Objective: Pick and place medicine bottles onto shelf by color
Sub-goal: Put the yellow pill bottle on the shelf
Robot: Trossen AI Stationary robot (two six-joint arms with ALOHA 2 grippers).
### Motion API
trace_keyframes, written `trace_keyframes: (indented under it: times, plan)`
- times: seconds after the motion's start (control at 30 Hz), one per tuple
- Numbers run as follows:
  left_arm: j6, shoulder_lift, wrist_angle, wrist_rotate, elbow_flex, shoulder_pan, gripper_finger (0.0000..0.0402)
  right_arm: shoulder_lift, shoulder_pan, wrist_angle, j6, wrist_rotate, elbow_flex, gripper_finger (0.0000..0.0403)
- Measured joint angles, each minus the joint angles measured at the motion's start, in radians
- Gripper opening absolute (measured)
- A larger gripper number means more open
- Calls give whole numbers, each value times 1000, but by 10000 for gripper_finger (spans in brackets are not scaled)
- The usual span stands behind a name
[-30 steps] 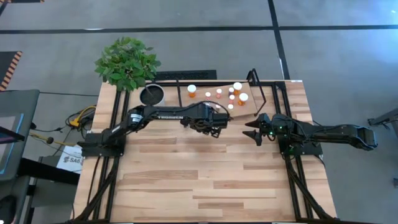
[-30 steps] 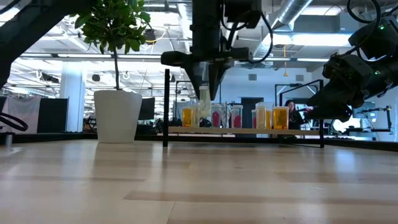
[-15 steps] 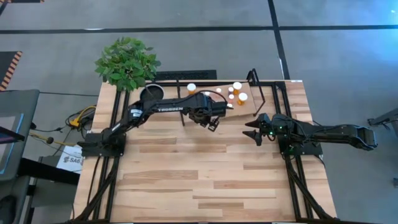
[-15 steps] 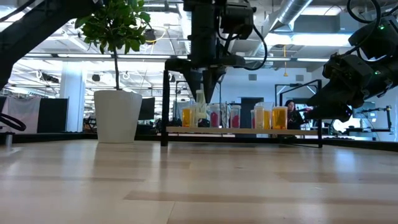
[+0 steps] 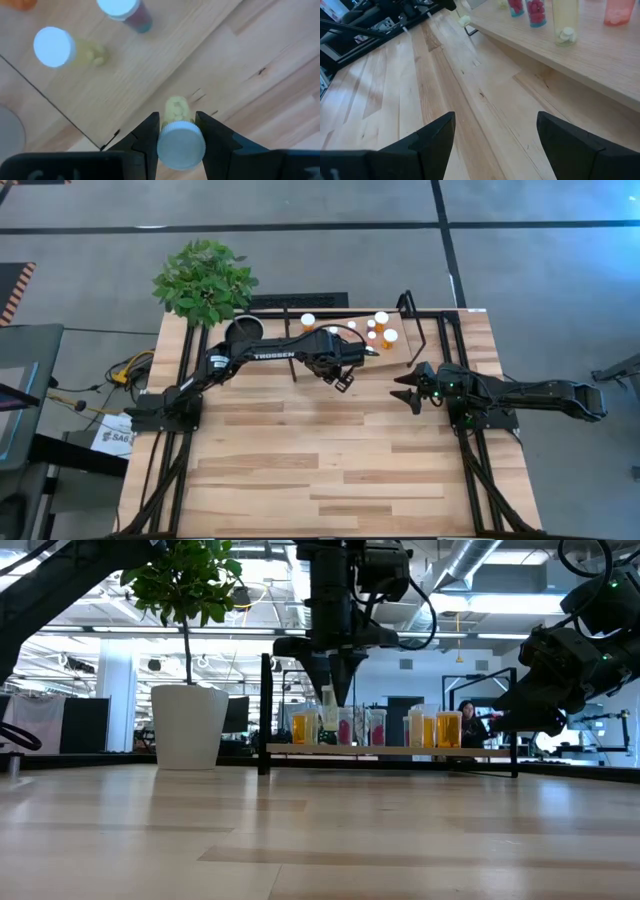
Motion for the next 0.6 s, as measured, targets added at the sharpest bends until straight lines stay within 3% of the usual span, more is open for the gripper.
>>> trace_keyframes:
  times: [0.6]
  plan:
    - [199,0,59,-47,0,34,96,0,0,0,0,0,0,301]
